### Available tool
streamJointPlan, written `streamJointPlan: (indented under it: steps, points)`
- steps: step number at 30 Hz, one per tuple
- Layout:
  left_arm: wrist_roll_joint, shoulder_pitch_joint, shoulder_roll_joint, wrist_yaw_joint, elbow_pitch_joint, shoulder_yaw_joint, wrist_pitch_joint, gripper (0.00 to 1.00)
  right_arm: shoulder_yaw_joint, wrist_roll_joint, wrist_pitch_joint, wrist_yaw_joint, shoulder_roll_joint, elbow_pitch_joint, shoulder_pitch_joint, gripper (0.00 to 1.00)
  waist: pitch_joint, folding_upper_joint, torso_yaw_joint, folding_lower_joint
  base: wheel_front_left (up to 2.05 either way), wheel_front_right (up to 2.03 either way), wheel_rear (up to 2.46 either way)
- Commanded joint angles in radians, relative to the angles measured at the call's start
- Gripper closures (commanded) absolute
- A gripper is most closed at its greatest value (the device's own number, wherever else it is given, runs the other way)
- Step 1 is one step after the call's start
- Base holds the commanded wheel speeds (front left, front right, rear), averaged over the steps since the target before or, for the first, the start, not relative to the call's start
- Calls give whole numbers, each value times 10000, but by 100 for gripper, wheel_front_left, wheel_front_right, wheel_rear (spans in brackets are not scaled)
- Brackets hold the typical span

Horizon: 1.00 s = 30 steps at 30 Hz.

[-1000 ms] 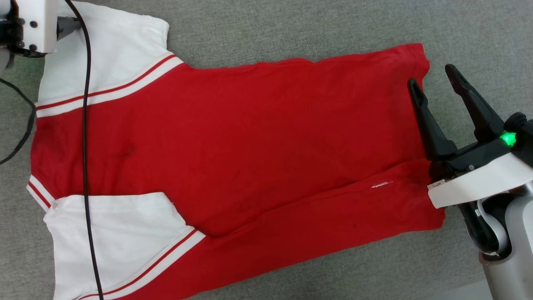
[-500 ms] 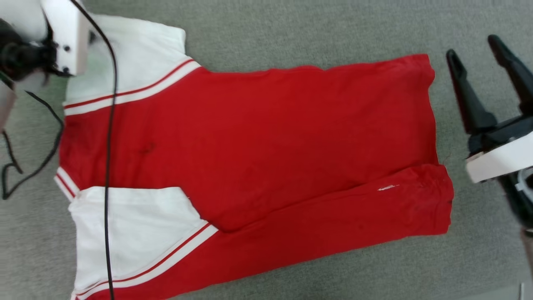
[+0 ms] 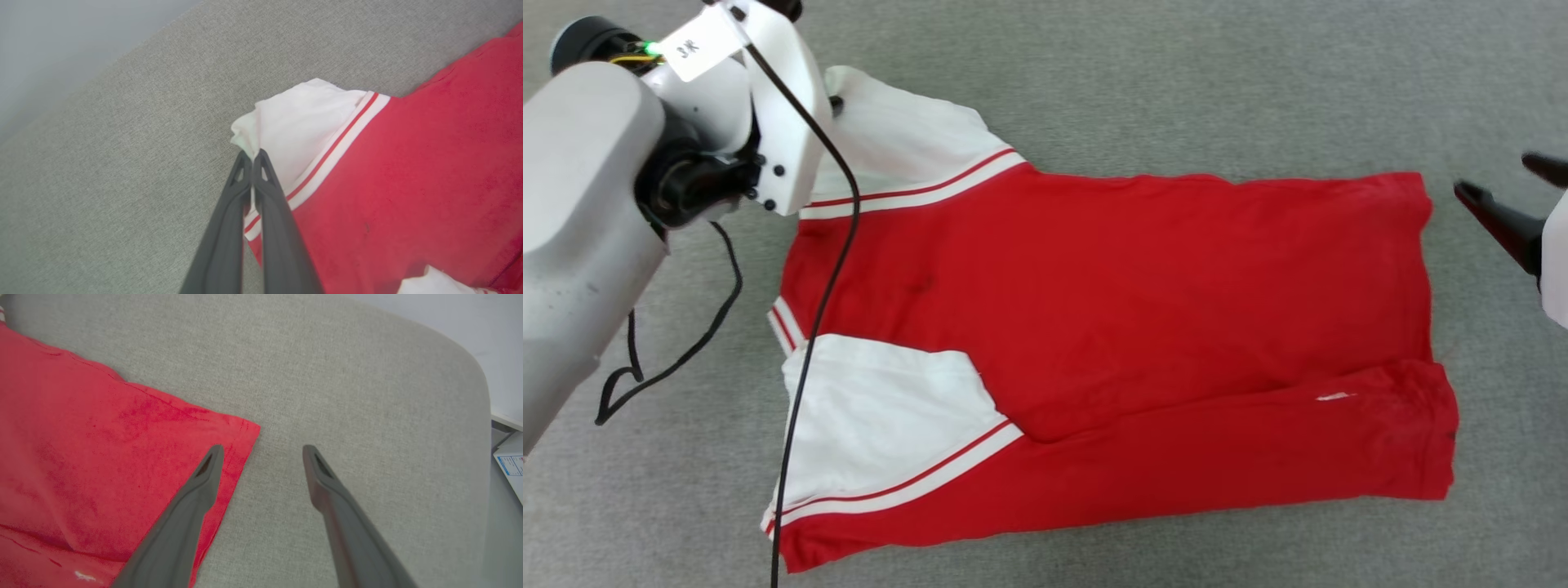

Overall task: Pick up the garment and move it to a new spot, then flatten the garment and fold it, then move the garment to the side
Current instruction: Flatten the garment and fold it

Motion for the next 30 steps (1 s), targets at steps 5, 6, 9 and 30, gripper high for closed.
streamJointPlan:
  steps: [5, 6, 9, 30]
  points:
    - [119, 131, -161, -5, -577, -175, -334, 100, 522, 589, 1899, -8, -504, 694, -640, 0, 46, 0, 511, 0, 0, 0, 0]
    - [144, 96, -165, -7, -674, -200, -359, 100, 541, 609, 2127, -8, -549, 797, -751, 0, 98, 0, 588, 0, 0, 0, 0]
    - [198, -36, -255, -7, -932, -258, -508, 100, 566, 759, 2627, -8, -453, 1166, -1028, 0, 274, 0, 823, 0, 0, 0, 0]
    - [14, -523, -356, -10, -1236, -781, -1135, 100, 1940, 837, 1219, -10, -386, 2915, -1371, 100, 813, 0, 1334, 0, 0, 0, 0]
